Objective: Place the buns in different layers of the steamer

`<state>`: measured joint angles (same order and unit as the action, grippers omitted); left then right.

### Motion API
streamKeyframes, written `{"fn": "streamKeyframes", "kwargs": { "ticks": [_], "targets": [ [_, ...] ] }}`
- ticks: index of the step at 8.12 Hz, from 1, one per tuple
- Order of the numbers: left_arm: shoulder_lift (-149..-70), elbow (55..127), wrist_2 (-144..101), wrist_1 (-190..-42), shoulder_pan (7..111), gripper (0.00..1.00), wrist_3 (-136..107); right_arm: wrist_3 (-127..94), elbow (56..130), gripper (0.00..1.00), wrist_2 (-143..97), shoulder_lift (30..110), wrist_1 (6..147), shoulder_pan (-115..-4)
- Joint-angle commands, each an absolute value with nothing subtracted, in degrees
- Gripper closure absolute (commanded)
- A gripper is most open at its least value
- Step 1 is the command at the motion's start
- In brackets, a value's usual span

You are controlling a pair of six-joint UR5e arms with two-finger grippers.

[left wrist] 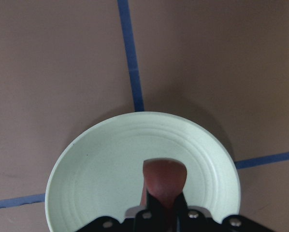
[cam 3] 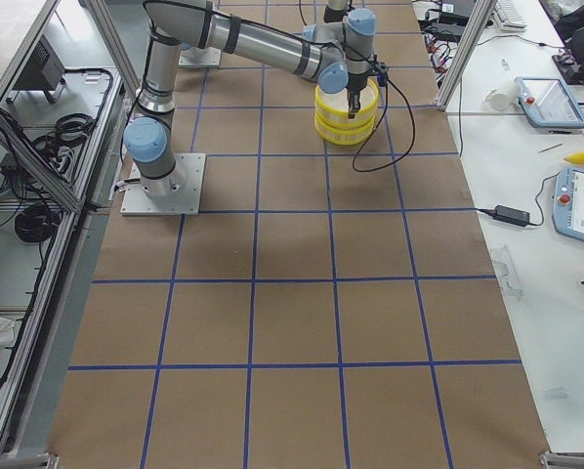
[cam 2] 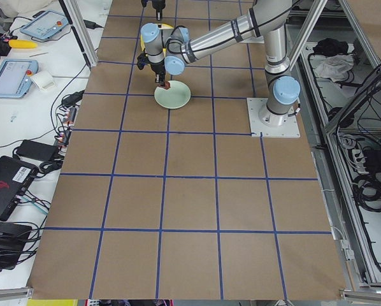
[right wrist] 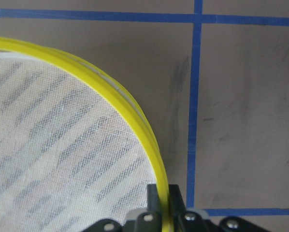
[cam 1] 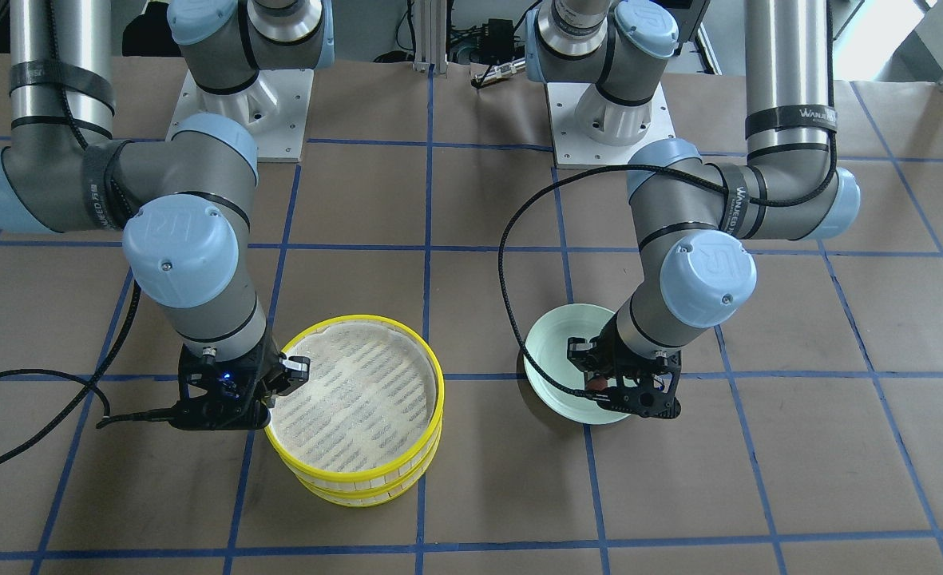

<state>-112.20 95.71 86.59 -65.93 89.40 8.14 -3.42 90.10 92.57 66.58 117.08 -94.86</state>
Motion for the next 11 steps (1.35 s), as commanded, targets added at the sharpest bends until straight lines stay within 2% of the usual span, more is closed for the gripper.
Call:
{"fn": "streamKeyframes", "kwargs": {
  "ticks": [1, 11],
  "targets": [
    [-111.5, 94.0, 84.7, -65.7, 89.8, 1.0, 4.1, -2.6, 90.6, 1.0, 92.4, 66.5, 117.2, -94.5],
    [-112.1, 94.2, 85.3, -63.5, 89.7, 1.0, 1.4, -2.5, 91.1, 1.0, 90.7, 66.2, 117.6, -93.4]
  ]
}}
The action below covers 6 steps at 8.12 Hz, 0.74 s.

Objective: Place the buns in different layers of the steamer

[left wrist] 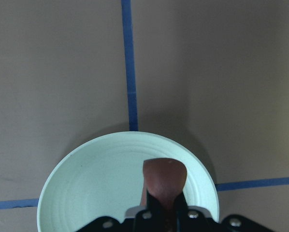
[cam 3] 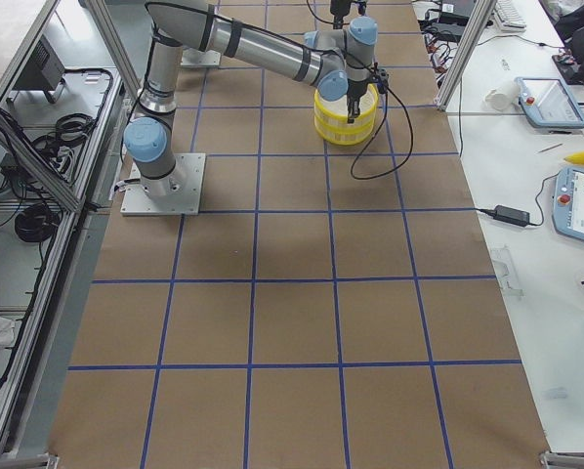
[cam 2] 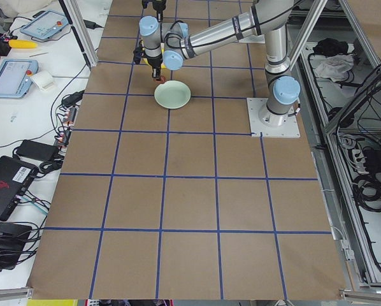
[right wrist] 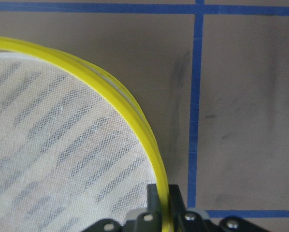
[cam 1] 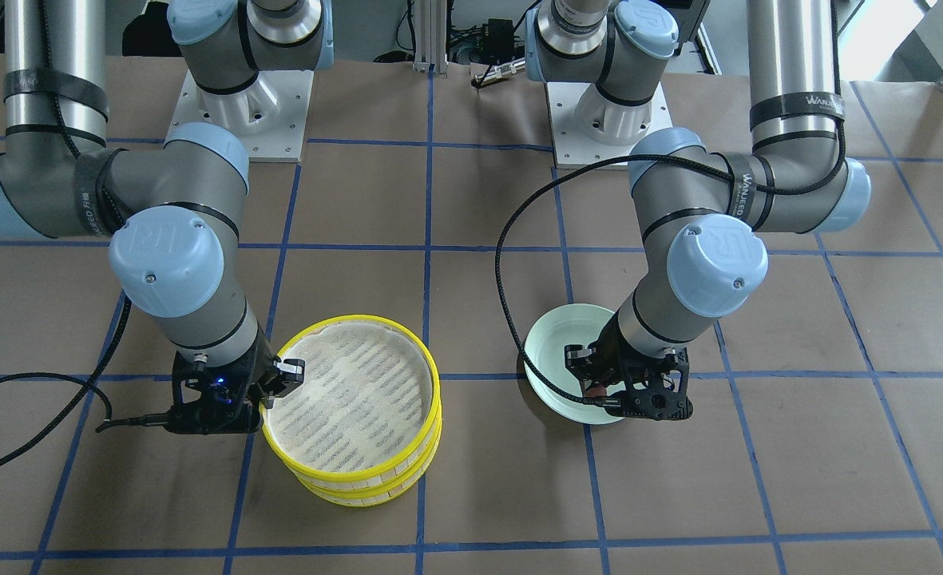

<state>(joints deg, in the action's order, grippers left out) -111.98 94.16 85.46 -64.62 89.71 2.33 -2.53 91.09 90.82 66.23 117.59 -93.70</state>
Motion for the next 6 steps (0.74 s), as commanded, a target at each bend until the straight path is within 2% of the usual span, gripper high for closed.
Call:
{"fn": "streamKeyframes", "kwargs": {
  "ticks": [1, 6],
  "targets": [
    [-112.1, 94.7, 85.7, -63.5, 89.7, 1.0, 1.7, -2.5, 91.1, 1.0, 90.7, 66.2, 117.6, -93.4],
    [-112.1, 94.7, 87.2, -63.6, 89.6, 1.0, 2.0, -4.3, 91.7, 1.0, 90.9, 66.4, 117.6, -93.4]
  ]
}}
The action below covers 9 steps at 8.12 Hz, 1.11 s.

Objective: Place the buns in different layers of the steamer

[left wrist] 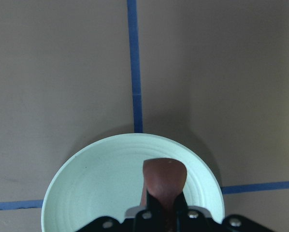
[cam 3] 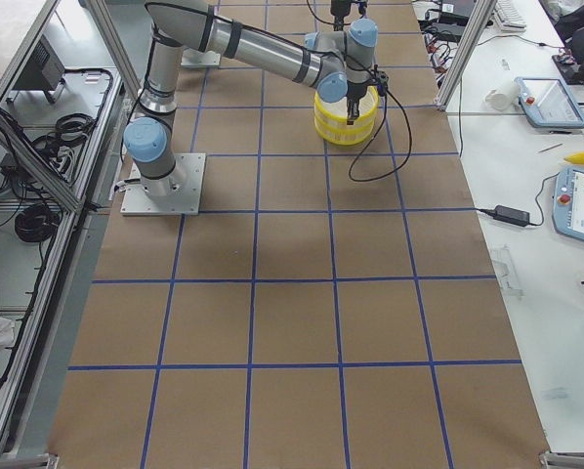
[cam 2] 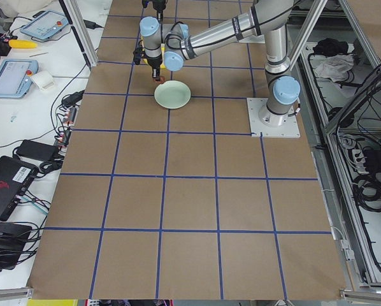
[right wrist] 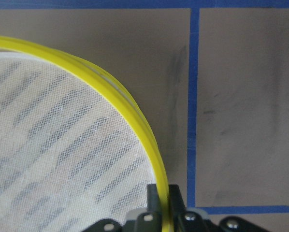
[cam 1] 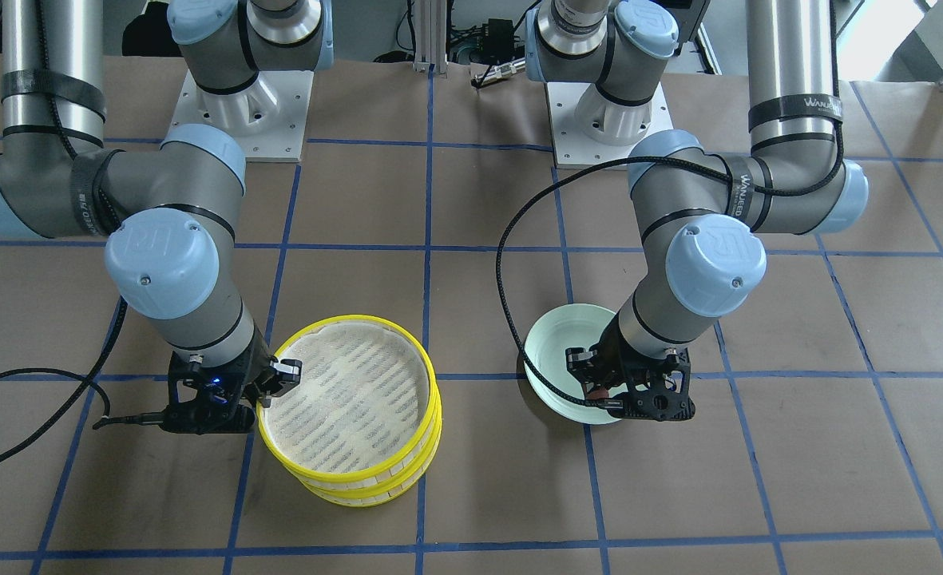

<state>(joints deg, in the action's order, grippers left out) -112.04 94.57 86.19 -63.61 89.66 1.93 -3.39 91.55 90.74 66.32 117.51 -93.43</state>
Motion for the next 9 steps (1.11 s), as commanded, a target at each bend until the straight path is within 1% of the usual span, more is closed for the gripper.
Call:
{"fn": "streamKeyframes", "kwargs": {
  "ticks": [1, 7, 9],
  "targets": [
    [-112.1, 94.7, 87.2, -63.6, 89.6, 1.0, 2.0, -4.9, 91.7, 1.0, 91.0, 66.5, 117.6, -93.4],
    [-112.1, 94.5, 87.1, -63.5, 89.6, 1.0, 1.2, -6.1, 91.1, 1.0, 90.5, 66.5, 117.8, -93.5],
    [-110.6, 94.0, 86.7, -63.5, 90.0, 1.0, 1.0, -7.5, 91.2, 1.0, 89.4, 66.5, 117.8, -93.8]
  ]
}}
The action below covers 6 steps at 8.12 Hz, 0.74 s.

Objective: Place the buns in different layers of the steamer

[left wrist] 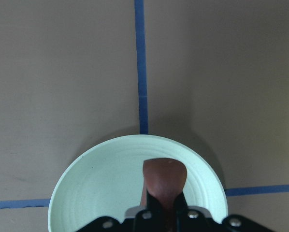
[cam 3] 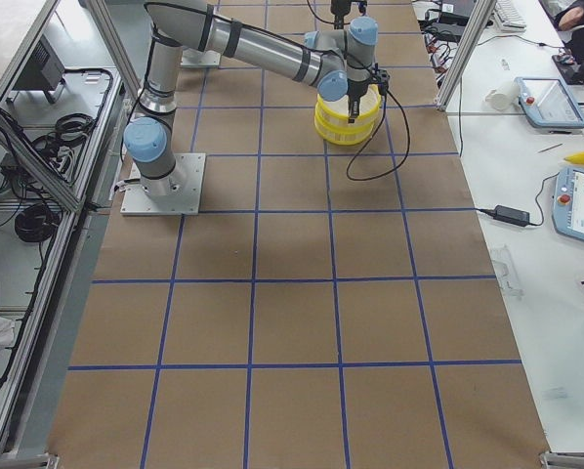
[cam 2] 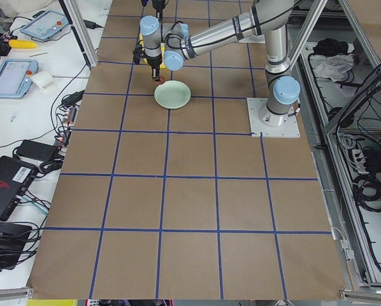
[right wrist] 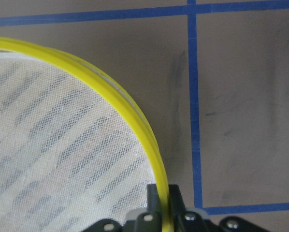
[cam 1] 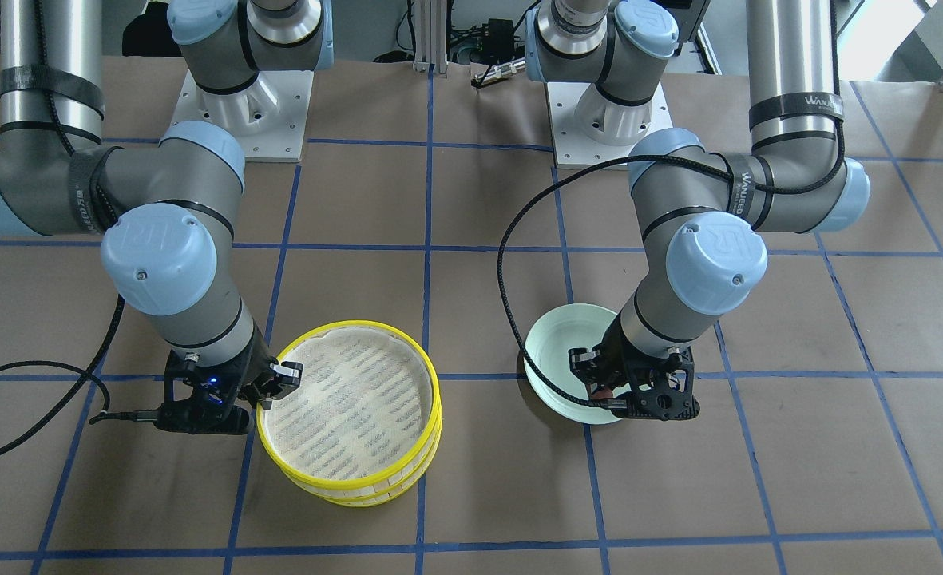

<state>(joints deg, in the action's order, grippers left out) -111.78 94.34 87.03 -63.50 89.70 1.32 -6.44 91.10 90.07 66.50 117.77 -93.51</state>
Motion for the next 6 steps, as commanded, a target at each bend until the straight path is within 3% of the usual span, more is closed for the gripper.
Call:
{"fn": "streamKeyframes", "kwargs": {
  "ticks": [1, 6],
  "targets": [
    [-110.0, 94.0, 87.0, -63.6, 89.9, 1.0, 1.1, -6.6, 91.1, 1.0, 89.4, 66.4, 117.8, -93.8],
    [-106.5, 94.0, 87.2, -66.9, 90.3, 1.0, 1.1, -6.8, 91.4, 1.0, 89.6, 66.2, 117.8, -93.8]
  ]
}}
